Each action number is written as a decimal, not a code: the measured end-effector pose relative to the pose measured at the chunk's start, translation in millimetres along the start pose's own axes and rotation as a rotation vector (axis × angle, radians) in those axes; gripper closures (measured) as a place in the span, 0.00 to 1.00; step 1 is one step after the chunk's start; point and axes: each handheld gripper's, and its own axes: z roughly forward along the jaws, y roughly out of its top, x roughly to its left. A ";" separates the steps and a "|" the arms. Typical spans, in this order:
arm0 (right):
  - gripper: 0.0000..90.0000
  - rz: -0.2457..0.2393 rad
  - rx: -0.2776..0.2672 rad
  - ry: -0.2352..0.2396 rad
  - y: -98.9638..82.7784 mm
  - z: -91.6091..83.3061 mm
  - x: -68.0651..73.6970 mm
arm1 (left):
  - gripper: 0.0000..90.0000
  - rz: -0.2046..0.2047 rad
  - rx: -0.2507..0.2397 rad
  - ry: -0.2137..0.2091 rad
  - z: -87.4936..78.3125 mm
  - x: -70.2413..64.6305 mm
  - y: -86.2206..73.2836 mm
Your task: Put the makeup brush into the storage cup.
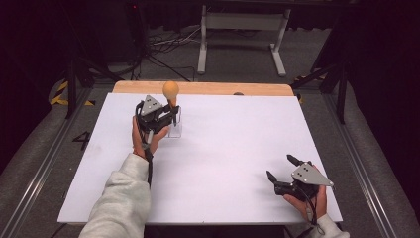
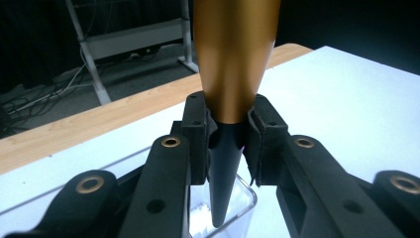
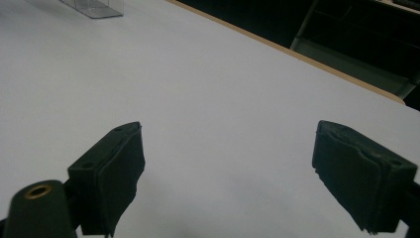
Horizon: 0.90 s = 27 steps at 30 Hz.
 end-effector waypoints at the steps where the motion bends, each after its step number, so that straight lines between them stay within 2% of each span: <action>1: 0.15 0.001 0.002 0.001 -0.1 0.3 0.0 | 0.82 -0.004 0.000 -0.002 0.2 0.0 -0.6; 5: 0.15 -0.002 0.005 0.002 -0.3 0.7 0.4 | 0.82 0.005 0.012 0.000 0.9 -0.2 -2.1; 8: 0.15 0.000 0.004 0.000 -0.3 0.6 0.0 | 0.82 -0.012 0.009 -0.005 1.6 0.5 -5.4; 12: 0.15 -0.003 0.005 0.000 -0.5 0.7 0.0 | 0.82 -0.002 0.017 -0.005 2.1 -0.6 -6.5; 27: 0.15 -0.001 0.007 0.001 -0.7 0.9 -0.4 | 0.82 0.002 0.014 0.003 -1.1 0.9 -5.5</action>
